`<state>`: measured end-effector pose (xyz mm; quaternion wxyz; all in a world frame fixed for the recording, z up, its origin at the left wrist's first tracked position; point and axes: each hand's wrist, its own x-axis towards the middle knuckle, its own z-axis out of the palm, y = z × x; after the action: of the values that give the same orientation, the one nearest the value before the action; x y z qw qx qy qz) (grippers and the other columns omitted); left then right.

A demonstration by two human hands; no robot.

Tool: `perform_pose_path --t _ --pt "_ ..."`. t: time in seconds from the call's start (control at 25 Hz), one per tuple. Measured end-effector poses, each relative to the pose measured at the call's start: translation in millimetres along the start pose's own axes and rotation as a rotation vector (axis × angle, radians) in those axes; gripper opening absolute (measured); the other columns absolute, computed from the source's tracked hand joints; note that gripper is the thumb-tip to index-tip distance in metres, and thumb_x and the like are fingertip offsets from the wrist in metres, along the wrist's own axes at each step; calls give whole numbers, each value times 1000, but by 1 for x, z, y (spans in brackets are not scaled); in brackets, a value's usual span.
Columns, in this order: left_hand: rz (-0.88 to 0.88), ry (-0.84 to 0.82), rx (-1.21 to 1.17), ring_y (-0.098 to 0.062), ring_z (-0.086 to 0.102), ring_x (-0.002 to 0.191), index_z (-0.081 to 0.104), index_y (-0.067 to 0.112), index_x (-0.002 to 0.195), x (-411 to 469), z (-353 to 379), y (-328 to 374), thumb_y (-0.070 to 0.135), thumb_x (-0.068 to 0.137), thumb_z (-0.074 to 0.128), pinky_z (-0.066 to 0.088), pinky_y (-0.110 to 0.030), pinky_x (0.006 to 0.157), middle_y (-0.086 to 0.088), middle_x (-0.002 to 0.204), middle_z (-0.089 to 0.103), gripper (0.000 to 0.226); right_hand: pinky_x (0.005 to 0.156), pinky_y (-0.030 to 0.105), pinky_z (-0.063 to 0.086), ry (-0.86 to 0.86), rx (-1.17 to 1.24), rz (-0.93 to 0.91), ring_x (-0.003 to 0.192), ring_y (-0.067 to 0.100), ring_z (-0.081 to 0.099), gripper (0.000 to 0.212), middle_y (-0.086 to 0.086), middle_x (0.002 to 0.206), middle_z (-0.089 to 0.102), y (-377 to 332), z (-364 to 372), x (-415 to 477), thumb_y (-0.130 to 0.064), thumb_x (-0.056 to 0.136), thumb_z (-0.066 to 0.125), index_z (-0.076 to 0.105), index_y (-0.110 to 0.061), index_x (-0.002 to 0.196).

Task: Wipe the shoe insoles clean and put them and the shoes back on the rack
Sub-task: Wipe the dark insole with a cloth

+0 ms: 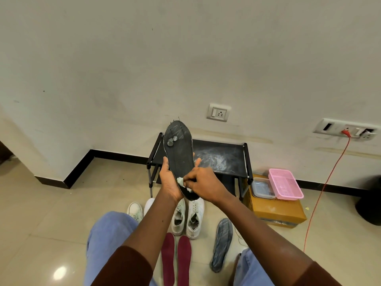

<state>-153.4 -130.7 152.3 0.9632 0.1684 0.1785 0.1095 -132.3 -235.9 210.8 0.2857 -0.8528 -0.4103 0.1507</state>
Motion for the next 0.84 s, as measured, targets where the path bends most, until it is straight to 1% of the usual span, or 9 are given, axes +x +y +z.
perform_pose_path --t 0.04,0.12,0.2,0.32,0.44,0.52,0.6,0.68,0.84 --pt "-7 5 27 -33 66 100 64 5 112 -1 3 0 60 93 27 55 -42 86 -19 107 69 68 91 25 45 44 0 10 96 22 62 19 14 104 68 0 1 2 -5 87 57 70 -2 101" --pt "-26 7 62 -32 62 108 61 5 118 -3 7 -2 59 93 30 48 -41 93 -21 114 65 66 87 26 44 141 -45 22 94 27 61 20 17 101 66 0 3 8 -5 89 53 71 -1 98" --pt "-15 20 56 -29 63 104 67 7 110 -6 10 -5 55 93 33 46 -38 93 -17 110 66 61 84 23 39 219 -69 34 95 26 59 21 16 100 64 1 3 18 -8 91 51 70 -1 99" --pt "-36 3 79 -27 69 88 76 12 92 -13 11 -14 55 93 33 53 -36 81 -14 97 70 61 82 25 40 291 -82 72 96 26 58 23 16 101 62 5 -4 36 -10 93 51 69 0 101" --pt "-44 14 119 -26 71 86 77 15 90 -14 9 -20 57 94 29 55 -35 78 -12 97 71 64 83 31 43 321 -82 130 94 29 58 23 20 103 61 11 -5 53 -10 93 50 69 -1 102" --pt "-41 6 123 -26 71 86 77 14 91 -13 8 -19 56 94 29 53 -36 80 -13 97 72 63 82 28 45 389 -13 184 93 26 57 22 17 104 60 13 -2 55 -11 92 52 70 -4 103" --pt "-34 3 123 -26 71 84 77 13 91 -11 4 -19 53 95 32 51 -37 81 -13 95 71 61 86 28 47 444 83 263 94 23 59 20 13 106 64 16 0 53 -11 90 56 71 -8 102" --pt "-30 3 129 -24 70 81 78 13 88 -10 0 -21 50 95 32 50 -37 80 -12 92 72 59 89 36 50 393 195 364 93 25 63 19 12 100 71 20 -1 54 -8 87 57 72 -6 98" --pt "-24 -4 139 -24 67 84 73 11 97 -10 -2 -26 43 95 34 49 -36 80 -12 95 69 51 77 47 55 335 337 508 79 32 66 17 20 85 70 29 -8 58 -3 79 58 70 8 86"
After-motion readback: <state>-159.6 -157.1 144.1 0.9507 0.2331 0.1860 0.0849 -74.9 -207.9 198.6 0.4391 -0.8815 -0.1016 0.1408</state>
